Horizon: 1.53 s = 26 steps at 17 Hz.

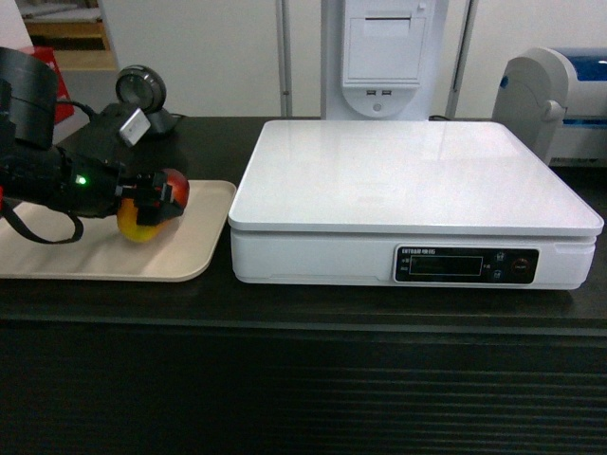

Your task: Place dark red mango on scale at checkout

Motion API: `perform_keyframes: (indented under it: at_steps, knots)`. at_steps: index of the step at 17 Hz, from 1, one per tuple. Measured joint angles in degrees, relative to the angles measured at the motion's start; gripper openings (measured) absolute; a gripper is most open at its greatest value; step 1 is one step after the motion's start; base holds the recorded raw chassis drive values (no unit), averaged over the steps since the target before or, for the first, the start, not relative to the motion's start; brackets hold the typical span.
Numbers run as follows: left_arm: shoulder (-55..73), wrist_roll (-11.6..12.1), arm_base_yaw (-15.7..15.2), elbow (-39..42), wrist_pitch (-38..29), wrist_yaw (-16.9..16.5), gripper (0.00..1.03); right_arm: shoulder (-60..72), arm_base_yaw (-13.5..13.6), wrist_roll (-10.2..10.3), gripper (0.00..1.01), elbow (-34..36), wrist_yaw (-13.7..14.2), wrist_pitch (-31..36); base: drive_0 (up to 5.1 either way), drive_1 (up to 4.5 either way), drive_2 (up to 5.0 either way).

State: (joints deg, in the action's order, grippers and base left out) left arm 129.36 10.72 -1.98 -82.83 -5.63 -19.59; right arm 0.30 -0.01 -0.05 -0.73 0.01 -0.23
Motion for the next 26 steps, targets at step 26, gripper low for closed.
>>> perform_keyframes:
  at_steps: [26]
  knots:
    - [-5.22,6.01,28.06,-6.91,-1.25,-0.35,0.64,0.00,0.00,0.00,0.98,0.00,0.00,0.00,0.0,0.00,0.0]
